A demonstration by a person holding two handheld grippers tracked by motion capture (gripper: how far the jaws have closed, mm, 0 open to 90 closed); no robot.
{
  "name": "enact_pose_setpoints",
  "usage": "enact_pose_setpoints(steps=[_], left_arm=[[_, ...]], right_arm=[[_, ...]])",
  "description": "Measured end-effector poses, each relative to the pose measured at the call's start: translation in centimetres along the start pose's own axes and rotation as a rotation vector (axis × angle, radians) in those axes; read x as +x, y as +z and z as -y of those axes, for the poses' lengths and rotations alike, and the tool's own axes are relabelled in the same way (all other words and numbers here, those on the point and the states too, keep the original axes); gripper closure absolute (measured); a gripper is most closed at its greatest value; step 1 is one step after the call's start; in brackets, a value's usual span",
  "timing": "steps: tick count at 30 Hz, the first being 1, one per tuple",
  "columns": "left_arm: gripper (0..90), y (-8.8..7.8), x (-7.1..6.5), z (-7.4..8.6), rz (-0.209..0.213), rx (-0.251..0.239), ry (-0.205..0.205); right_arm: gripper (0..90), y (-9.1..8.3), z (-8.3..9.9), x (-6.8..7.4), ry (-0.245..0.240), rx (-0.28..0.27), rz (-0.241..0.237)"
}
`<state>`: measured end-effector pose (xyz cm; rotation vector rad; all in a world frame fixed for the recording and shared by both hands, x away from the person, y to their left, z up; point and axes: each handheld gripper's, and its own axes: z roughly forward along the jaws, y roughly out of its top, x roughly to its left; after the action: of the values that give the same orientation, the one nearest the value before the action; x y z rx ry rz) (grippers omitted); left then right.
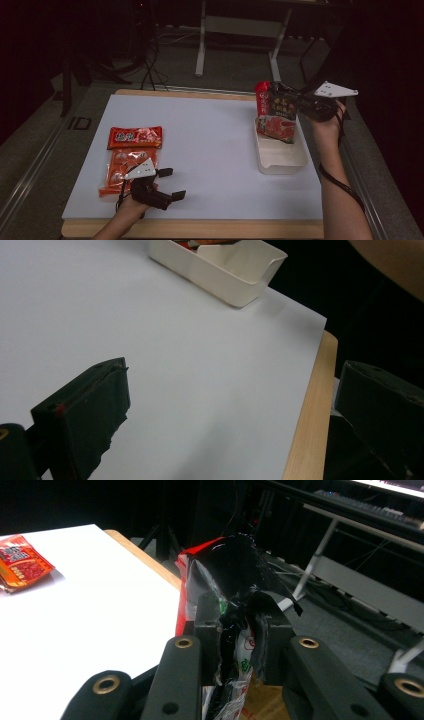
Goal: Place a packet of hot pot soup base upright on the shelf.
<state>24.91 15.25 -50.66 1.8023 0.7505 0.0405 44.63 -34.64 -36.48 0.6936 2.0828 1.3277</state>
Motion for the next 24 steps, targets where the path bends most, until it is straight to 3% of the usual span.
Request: enact_pose_setpoints(steps=[6, 18, 24], left_arm=[[1.7, 0.1, -0.1, 0.1, -0.012, 0.007, 0.015], [1.7, 0.0, 0.0, 0.1, -0.015, -0.006, 0.014], [1.7, 0.0, 0.1, 0.3, -0.018, 0.002, 0.014]], right_arm=[[75.8, 0.0, 0.7, -0.2, 0.036, -0.028, -0.026], [75.3, 0.3, 1.6, 0.1, 0.022, -0.037, -0.078], [74.8, 0.1, 2.9, -0.3, 0.074, -0.056, -0.073]])
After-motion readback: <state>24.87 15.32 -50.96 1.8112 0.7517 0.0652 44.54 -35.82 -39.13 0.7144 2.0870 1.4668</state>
